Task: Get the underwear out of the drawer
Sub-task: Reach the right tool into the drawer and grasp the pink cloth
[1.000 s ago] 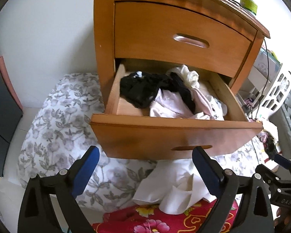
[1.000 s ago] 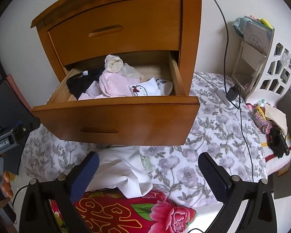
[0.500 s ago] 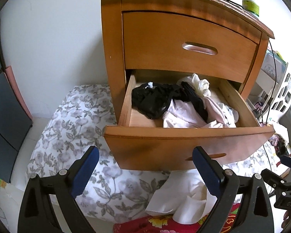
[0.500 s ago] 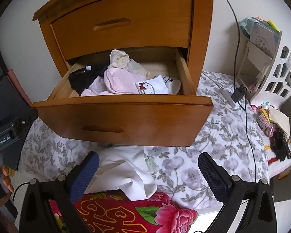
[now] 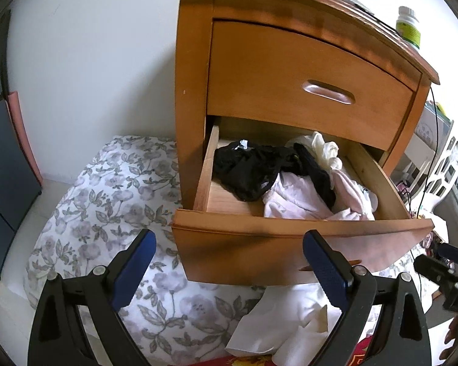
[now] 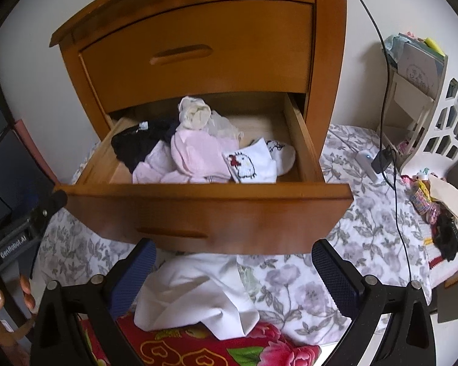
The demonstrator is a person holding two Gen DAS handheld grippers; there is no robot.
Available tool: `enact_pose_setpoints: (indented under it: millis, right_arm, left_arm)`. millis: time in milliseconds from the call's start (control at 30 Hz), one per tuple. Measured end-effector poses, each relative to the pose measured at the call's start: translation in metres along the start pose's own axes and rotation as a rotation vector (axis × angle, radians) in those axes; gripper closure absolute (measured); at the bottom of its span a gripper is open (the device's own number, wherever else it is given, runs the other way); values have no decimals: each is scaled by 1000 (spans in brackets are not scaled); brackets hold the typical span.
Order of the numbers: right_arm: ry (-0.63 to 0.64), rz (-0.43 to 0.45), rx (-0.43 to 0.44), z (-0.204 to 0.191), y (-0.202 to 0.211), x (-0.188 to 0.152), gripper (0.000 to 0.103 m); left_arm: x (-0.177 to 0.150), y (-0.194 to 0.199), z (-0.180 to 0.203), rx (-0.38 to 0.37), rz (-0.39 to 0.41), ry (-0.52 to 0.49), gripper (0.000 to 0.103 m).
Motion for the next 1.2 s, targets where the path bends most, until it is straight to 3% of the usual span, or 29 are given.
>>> enact_pose_setpoints:
  millis: [667,1000,1133,1200]
  right_arm:
    - [58,63,13,-24,-13,67,0]
    - [205,-39,-24,-51,-61,82,0]
    - [235,-77,-67,-52,-79,82,15]
    - [249,-90,-93,-52,-85,83,17]
  left_arm:
    - [8,-14,-4,-107,2,-24,6]
    - [6,-22,-2,-106,-28,-77,6]
    - [5,-24,-3,-110,-30,-82,6]
    - [5,-25,-4,-109,-34,-86,6]
Point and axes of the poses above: each gripper's, at about its wrist camera, not at the fingertips, and y roughly against the way its jaws point, z to its right, x to its top, the point moved 2 cm from there along -y, roughly the way its jaws point, and after that the axes turned 8 degrees about x, right-handed, at the moved point
